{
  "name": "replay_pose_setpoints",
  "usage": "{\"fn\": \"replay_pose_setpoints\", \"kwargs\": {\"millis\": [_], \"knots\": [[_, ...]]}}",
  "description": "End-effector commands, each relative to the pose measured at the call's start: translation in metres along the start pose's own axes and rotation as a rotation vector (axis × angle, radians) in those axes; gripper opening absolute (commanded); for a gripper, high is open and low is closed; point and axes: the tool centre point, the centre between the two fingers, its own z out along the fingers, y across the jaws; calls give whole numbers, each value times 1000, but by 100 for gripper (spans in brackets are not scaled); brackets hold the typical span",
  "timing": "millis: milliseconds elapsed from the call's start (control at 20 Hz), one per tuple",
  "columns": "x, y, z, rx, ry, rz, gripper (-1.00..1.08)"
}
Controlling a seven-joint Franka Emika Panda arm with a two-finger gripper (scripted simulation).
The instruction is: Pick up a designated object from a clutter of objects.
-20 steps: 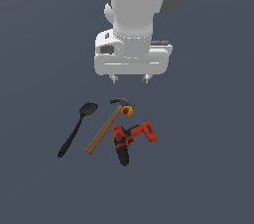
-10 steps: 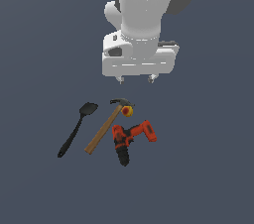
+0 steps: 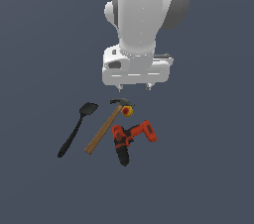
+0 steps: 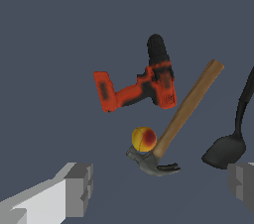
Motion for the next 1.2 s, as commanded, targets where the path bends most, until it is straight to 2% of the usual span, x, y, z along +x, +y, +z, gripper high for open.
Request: {"fn": "replay_pose_setpoints", "kwargs": {"millis": [0,700,1150], "knots": [[-1,2,17,0,1,2,100],[-30,16,136,-3,15,19,100],[-52,20,179,-5,21,25,100]]}}
